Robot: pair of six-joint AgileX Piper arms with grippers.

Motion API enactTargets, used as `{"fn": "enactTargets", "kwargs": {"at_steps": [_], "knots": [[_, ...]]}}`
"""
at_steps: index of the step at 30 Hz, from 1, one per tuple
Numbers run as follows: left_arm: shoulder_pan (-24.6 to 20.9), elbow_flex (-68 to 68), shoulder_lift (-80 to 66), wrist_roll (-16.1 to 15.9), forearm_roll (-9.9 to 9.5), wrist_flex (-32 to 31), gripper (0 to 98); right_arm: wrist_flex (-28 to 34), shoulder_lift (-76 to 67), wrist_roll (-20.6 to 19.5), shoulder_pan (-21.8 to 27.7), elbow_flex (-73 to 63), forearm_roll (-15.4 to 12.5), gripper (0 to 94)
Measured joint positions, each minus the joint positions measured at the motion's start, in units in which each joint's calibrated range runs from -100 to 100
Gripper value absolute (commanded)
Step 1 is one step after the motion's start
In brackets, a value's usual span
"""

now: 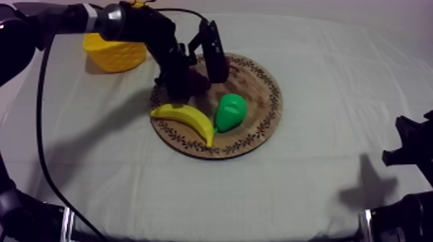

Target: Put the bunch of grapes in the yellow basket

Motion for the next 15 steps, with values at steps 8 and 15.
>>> {"fn": "enactTargets", "kwargs": {"at_steps": [8, 15], "knots": [[0.00, 0.08, -0.06, 0.18, 0.00, -0.37, 60.8, 0.00, 0.00, 0.00, 0.00, 0.00, 0.00, 0.5], [0.07, 0.65, -0.42, 0.25, 0.00, -1.04, 60.2, 0.00, 0.00, 0.00, 0.00, 0.00, 0.00, 0.5]]}}
